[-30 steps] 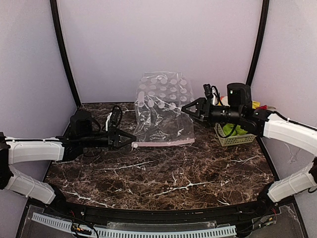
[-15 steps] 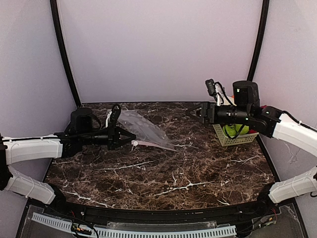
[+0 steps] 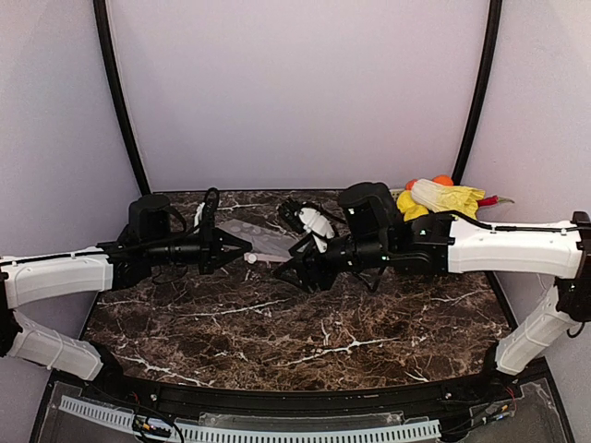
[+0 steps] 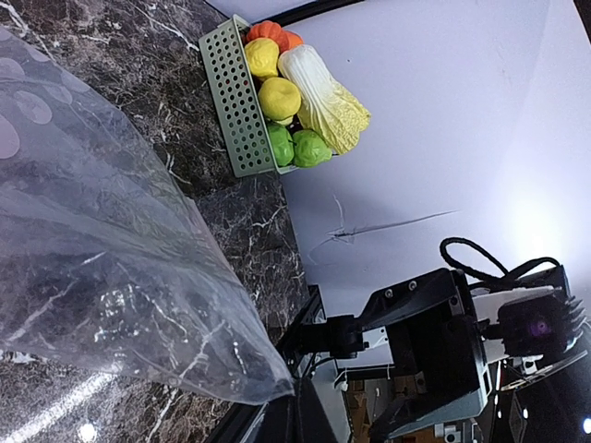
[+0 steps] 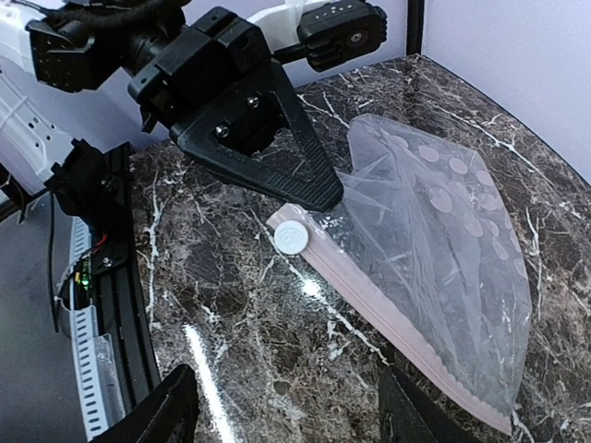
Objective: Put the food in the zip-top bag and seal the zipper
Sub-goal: Pass from the left arm to the right
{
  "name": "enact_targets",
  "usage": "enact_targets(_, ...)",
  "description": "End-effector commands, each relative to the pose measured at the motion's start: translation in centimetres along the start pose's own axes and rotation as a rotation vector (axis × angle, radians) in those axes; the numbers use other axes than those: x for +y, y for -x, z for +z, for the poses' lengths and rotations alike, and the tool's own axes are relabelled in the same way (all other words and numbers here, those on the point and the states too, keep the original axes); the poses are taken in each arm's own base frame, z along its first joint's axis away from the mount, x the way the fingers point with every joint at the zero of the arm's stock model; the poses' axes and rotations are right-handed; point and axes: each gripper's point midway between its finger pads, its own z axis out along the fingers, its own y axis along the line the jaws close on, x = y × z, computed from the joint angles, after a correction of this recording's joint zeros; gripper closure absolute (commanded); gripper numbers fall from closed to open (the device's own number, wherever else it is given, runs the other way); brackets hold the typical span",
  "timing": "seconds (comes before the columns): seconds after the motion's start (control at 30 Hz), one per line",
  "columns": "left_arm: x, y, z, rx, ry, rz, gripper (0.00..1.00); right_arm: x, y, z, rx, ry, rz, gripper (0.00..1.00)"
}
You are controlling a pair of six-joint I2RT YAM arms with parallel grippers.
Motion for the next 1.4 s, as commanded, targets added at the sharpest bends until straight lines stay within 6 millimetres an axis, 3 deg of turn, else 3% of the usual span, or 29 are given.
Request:
enact_targets(0.0,-0.7,0.0,-0.4,-0.007,-0.003,-0.017,0.99,-0.5,1.4,2.0,-0.023,-0.097,-0.169,0.37)
enact_targets(0.27,-0.9,-0.1,-0.4,0.003,-0.013,-0.020,0.99,-1.6,0.4,5.6,0.032,-0.163,-0.266,0.45)
enact_targets(0.53,-0.8,-0.5,-0.6,0.009,-0.015,-0.029,0.99,-2.7,1.0,7.5,0.014,-0.222,-0.293,0.52)
enact_targets(0.7,-0.9,-0.7,-0.8,0.016,-0.015,-0.016,0.99,-2.7,1.5,8.6,0.011,-0.241,-0.302,0.68)
enact_targets(0.8,-0.5,-1.0,-1.0,0.023,0.010,-0.013,0.99,-2.7,1.8,8.3,0.000,-0.253,-0.287,0.93)
enact_targets(0.87,-0.3,-1.1,-1.2,0.028,0.037,0.000,0.98,-2.5,1.9,8.0,-0.004,-0.246,-0.275,1.00)
enact_targets(0.97,-0.1,-0.7,-1.8,0.005,0.093,0.069,0.85,-2.3,1.8,7.1,0.005,-0.232,-0.257,1.00)
enact_targets(1.07,-0.6,-0.2,-2.6,-0.002,0.147,0.141,0.53,-2.1,1.8,5.9,0.026,-0.215,-0.230,1.00)
enact_targets(1.17,-1.4,0.2,-3.7,-0.002,0.197,0.258,0.34,-2.1,1.9,4.4,0.039,-0.167,-0.168,1.00)
enact_targets(1.23,-2.2,0.6,-4.4,-0.002,0.229,0.334,0.26,-2.6,2.2,3.1,0.028,-0.120,-0.108,1.00)
enact_targets(1.37,-5.4,2.2,-6.1,-0.034,0.263,0.498,0.20,-2.2,3.3,0.7,-0.006,0.036,0.011,1.00)
